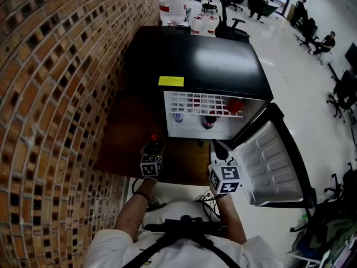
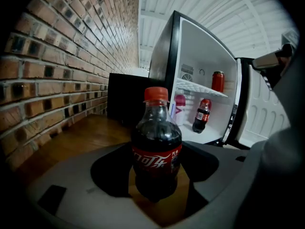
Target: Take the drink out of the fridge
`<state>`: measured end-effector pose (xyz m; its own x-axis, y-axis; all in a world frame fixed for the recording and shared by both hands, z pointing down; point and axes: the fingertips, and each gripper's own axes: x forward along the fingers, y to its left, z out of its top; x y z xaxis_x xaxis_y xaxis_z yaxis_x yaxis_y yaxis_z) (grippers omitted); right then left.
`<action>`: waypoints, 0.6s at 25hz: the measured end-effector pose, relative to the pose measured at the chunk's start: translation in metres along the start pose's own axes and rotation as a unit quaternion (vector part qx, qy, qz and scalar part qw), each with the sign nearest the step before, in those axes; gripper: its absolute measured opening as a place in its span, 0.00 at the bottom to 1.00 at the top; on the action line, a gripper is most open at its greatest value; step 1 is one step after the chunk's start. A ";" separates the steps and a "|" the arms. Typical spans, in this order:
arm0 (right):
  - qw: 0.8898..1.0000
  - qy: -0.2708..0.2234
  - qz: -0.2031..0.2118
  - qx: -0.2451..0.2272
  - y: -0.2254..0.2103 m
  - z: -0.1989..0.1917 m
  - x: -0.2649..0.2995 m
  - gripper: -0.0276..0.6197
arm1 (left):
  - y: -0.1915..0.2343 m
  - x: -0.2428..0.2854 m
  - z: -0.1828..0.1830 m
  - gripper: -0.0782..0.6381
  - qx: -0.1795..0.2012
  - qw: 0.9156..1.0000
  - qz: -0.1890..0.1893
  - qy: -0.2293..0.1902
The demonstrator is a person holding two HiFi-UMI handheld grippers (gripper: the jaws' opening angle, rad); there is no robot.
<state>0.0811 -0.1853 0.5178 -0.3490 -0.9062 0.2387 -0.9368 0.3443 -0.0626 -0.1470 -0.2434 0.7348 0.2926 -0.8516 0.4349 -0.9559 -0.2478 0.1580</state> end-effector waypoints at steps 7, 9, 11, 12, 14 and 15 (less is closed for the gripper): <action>1.000 0.001 -0.002 -0.002 -0.002 0.001 0.002 0.05 | 0.010 0.015 -0.023 0.54 -0.001 0.999 0.012 0.039; 1.000 0.001 -0.006 -0.001 -0.005 0.002 0.001 0.05 | 0.012 0.017 -0.027 0.54 -0.002 0.999 0.015 0.048; 1.000 0.000 -0.010 0.000 -0.007 0.002 0.000 0.05 | 0.015 0.021 -0.032 0.54 -0.003 0.999 0.015 0.052; 1.000 0.001 -0.012 0.000 -0.008 0.003 0.000 0.05 | 0.016 0.022 -0.034 0.54 -0.006 0.998 0.016 0.054; 1.000 0.002 -0.013 0.001 -0.009 0.003 0.000 0.05 | 0.017 0.021 -0.033 0.54 -0.009 0.998 0.019 0.058; 1.000 0.002 -0.014 0.001 -0.010 0.003 0.000 0.05 | 0.017 0.020 -0.032 0.54 -0.010 0.998 0.021 0.060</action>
<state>0.0906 -0.1890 0.5158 -0.3224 -0.9148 0.2434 -0.9463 0.3182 -0.0576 -0.1570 -0.2498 0.7750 0.2548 -0.7996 0.5438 -0.9669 -0.2031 0.1543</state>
